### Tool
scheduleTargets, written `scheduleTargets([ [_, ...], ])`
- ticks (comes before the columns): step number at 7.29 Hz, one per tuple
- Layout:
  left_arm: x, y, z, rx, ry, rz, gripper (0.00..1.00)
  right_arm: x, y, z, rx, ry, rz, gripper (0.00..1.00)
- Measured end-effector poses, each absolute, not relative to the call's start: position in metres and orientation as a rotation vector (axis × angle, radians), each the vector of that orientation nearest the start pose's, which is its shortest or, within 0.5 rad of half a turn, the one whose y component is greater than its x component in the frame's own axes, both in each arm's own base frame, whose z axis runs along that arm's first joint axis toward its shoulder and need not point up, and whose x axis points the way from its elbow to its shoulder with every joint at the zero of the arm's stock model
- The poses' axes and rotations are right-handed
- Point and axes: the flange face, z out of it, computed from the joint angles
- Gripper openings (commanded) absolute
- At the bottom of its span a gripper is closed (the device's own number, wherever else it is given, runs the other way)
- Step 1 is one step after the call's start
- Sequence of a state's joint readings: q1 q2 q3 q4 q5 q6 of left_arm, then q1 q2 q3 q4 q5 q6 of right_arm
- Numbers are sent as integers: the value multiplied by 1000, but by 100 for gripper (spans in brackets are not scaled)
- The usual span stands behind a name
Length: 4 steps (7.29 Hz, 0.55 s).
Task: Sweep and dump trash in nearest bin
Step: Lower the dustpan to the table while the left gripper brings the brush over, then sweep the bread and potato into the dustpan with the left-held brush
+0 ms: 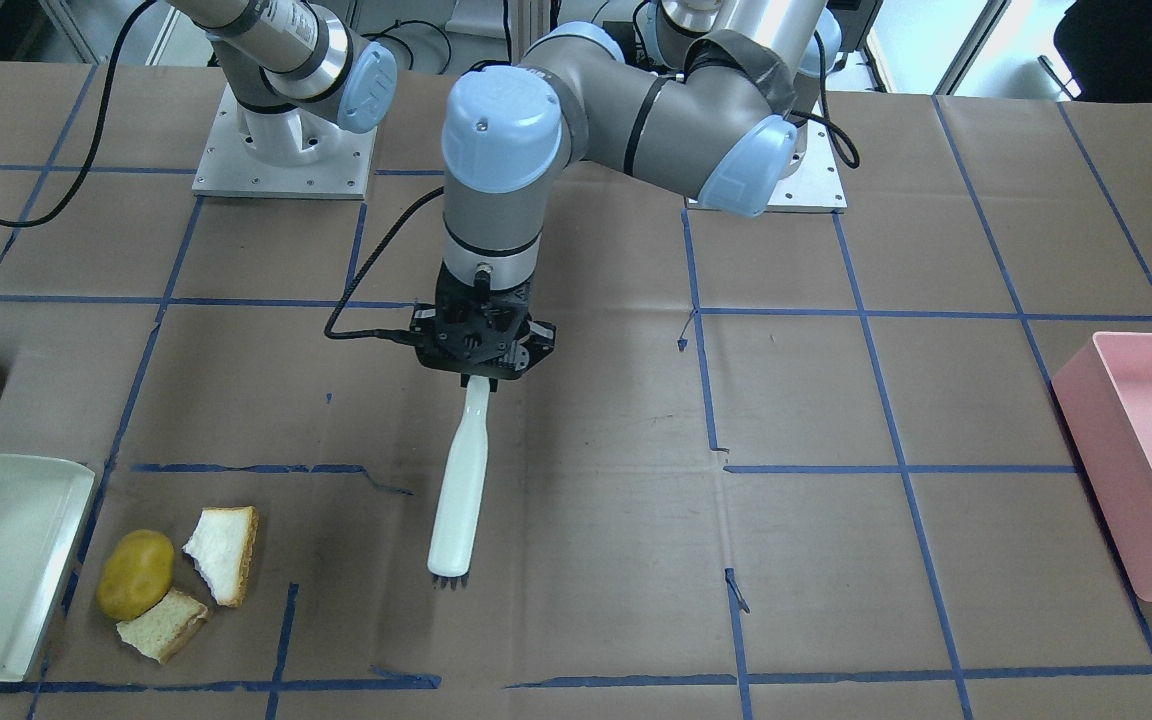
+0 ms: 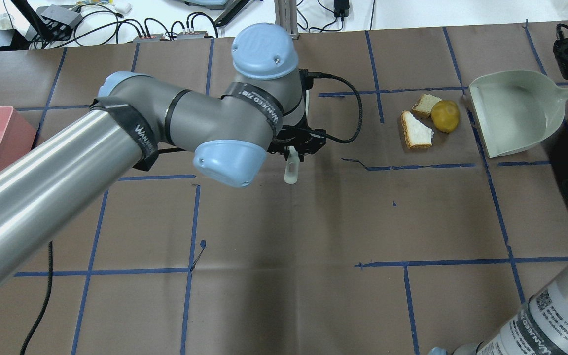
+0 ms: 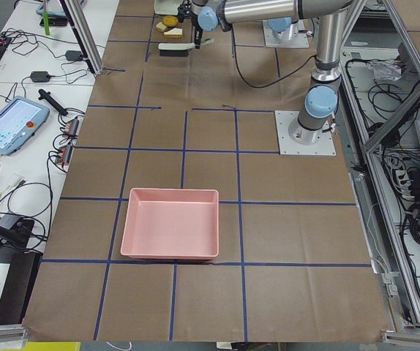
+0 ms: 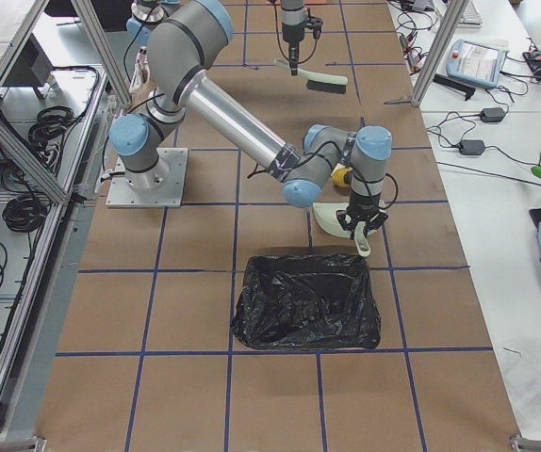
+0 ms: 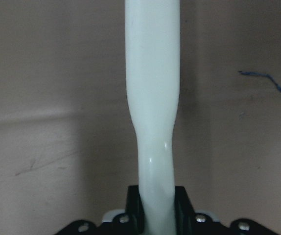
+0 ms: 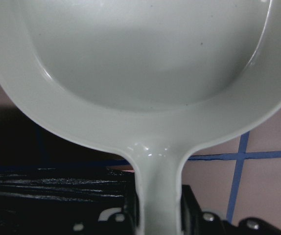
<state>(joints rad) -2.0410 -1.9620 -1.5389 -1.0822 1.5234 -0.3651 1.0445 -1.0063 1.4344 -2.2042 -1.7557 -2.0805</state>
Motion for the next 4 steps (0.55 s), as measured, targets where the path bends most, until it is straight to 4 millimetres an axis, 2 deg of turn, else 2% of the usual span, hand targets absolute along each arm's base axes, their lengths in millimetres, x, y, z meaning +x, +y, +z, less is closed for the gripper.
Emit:
scheduleTargets([
  [2, -463, -513, 317, 193, 3220, -219, 0, -250, -667, 275, -2340, 2426, 204, 4],
  [4, -522, -518, 289, 126, 3209, -287, 0, -248, -669, 271, -2342, 2411, 202, 4],
])
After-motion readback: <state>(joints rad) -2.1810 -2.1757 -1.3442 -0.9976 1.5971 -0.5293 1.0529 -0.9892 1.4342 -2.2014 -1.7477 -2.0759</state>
